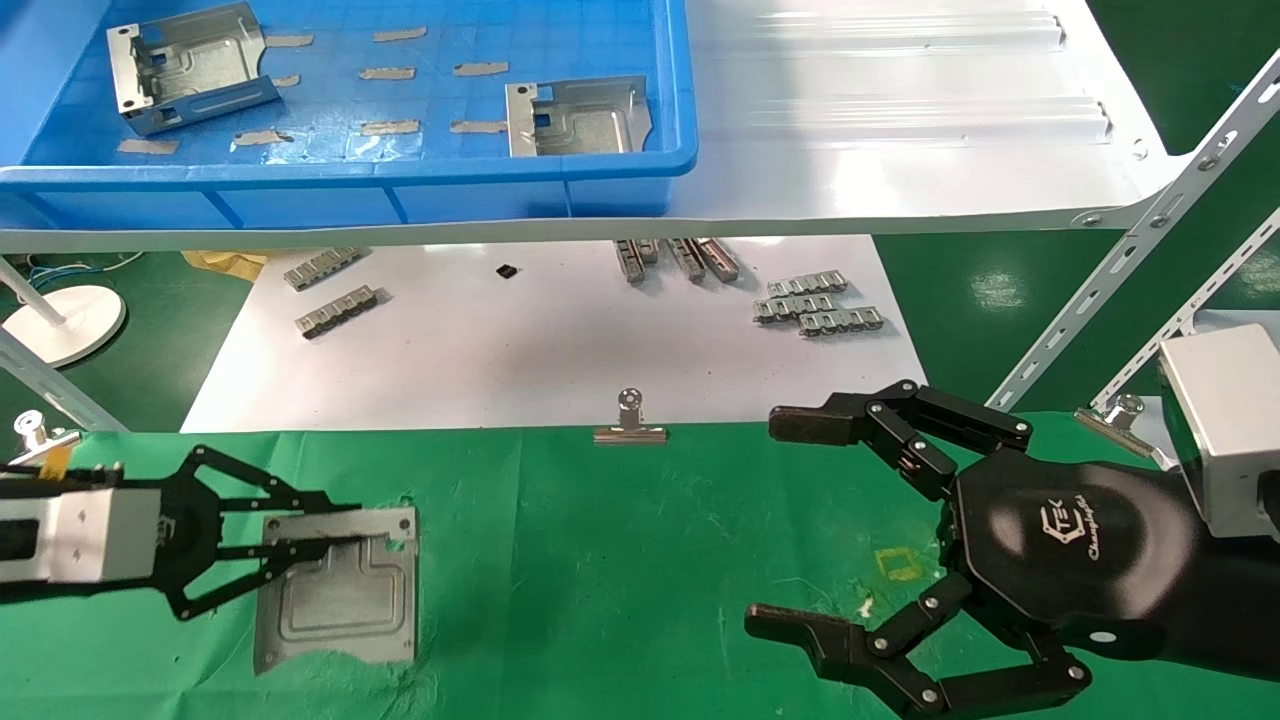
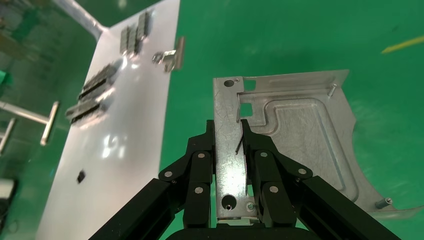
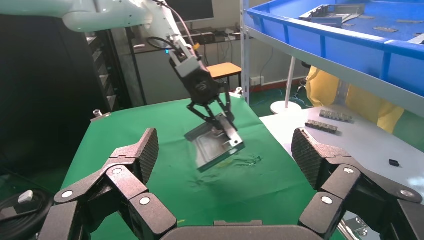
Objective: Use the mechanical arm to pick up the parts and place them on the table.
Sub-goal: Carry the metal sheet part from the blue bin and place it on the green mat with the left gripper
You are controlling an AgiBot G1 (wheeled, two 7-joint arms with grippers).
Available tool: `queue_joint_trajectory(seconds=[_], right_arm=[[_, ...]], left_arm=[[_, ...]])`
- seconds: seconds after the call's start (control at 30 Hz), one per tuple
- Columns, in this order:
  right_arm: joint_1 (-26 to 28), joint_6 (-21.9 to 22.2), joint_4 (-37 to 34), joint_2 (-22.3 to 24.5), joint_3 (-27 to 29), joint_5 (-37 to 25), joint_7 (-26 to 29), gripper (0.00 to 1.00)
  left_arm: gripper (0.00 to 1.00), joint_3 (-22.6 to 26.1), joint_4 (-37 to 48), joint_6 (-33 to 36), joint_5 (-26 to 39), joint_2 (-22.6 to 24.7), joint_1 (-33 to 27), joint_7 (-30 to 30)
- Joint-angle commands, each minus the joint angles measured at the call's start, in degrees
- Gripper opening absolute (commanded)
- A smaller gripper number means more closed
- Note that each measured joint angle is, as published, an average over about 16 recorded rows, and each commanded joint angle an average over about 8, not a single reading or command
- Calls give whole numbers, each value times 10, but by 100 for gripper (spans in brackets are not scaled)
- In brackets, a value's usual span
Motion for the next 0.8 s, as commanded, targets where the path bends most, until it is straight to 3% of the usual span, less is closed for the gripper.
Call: queue_joint_trajectory(seconds=[0.03,0.1,0.33,0.37,0.8], right_arm=[[0,0,0,0,0,0,0,100],[0,0,0,0,0,0,0,100],[0,0,0,0,0,0,0,100],[0,0,0,0,0,0,0,100],[0,0,0,0,0,0,0,100]], left_arm=[[0,10,29,-3,13,11,-8,20],[5,22,47,-2,29,20,-17,34],[93,48,101,-2,58,49,-44,61],[100,50,108,-1,58,53,-47,62],[100,65,153,7,41,69,-72,52]])
